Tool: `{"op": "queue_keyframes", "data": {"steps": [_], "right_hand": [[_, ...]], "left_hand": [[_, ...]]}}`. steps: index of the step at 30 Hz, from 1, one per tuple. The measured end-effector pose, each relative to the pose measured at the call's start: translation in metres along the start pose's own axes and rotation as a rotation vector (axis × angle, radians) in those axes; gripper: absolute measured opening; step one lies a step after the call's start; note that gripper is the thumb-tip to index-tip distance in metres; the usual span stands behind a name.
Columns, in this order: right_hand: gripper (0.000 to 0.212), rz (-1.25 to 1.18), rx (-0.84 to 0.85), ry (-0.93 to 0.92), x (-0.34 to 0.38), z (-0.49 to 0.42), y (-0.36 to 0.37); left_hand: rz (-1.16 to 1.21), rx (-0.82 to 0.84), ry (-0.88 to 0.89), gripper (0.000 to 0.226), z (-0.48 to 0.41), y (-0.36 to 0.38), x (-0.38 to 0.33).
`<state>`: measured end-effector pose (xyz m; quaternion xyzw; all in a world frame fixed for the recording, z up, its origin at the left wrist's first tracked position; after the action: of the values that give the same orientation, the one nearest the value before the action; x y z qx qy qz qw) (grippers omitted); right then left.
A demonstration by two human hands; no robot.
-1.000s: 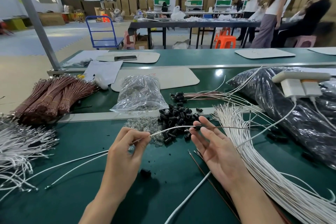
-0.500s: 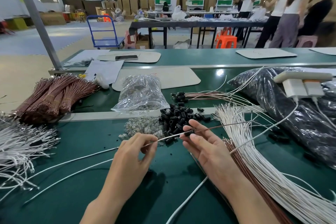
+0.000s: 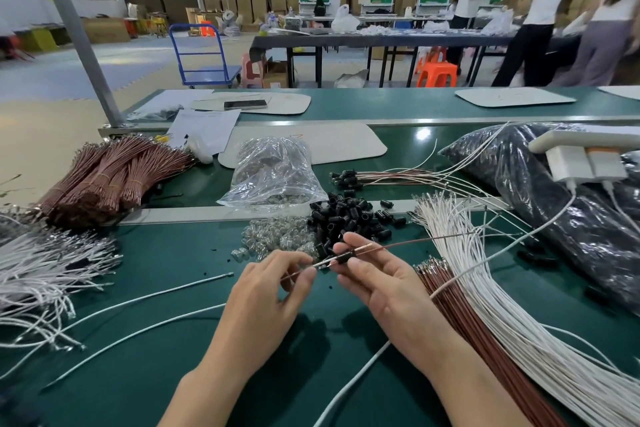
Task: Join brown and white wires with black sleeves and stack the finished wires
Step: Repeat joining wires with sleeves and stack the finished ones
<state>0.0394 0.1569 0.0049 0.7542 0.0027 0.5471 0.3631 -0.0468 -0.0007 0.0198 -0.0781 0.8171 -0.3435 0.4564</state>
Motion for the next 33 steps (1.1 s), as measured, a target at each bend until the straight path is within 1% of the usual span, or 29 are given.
{"op": "queue_keyframes", "data": {"steps": [3,5,6,8,11,13,16,20,22,24,27,31,33], "right_hand": [[0.04,-0.069,-0.061,-0.018,0.008,-0.002,-0.008],[0.041,-0.083,-0.062,-0.011,0.01,-0.002,-0.009],[0.042,-0.071,-0.053,-0.01,0.01,-0.002,-0.008],[0.04,-0.025,-0.028,-0.004,0.007,0.001,-0.004],[0.033,0.031,0.027,0.011,0.0,0.005,0.003],[0.033,0.036,0.037,0.003,0.001,0.005,0.004],[0.037,-0.023,-0.029,-0.022,0.01,0.0,-0.004],[0.036,-0.098,-0.106,-0.054,0.023,-0.004,-0.022],[0.035,-0.086,-0.111,-0.056,0.023,-0.003,-0.024],[0.033,-0.073,-0.108,-0.05,0.02,-0.003,-0.022],[0.033,-0.055,-0.086,-0.032,0.018,-0.002,-0.017],[0.037,-0.077,-0.082,-0.015,0.022,-0.002,-0.016],[0.035,-0.063,-0.059,-0.006,0.021,-0.001,-0.013]], "left_hand": [[-0.024,-0.002,-0.008,0.013,-0.001,-0.004,0.005],[-0.019,0.0,-0.012,0.004,-0.002,-0.004,0.006],[-0.01,-0.004,-0.01,0.004,-0.002,-0.003,0.004],[0.016,-0.009,-0.003,0.004,-0.001,-0.003,0.001],[0.016,0.004,0.021,0.011,0.002,-0.001,-0.005],[0.004,0.013,0.01,0.015,0.002,-0.001,-0.005],[-0.024,0.019,-0.032,0.017,0.0,-0.004,0.001],[-0.129,0.044,-0.036,0.002,-0.004,-0.007,0.006],[-0.152,0.062,-0.038,0.006,-0.003,-0.006,0.007],[-0.124,0.054,-0.049,0.008,-0.003,-0.006,0.007],[-0.079,0.021,-0.034,0.019,-0.004,-0.006,0.004],[-0.08,0.005,-0.004,0.021,-0.003,-0.007,-0.001],[-0.074,-0.001,0.016,0.024,-0.002,-0.007,-0.005]]}}
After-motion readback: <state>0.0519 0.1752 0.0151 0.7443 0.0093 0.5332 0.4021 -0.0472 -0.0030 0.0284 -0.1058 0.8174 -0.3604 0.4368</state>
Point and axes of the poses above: each hand's wrist, its own z-axis away from the middle knuckle, its own y-axis out of the palm, x = y × z, the point moved 6 cm from there along -z, towards the middle knuckle, and after that the axes turned 14 degrees about -y, right-handed, at the moved point
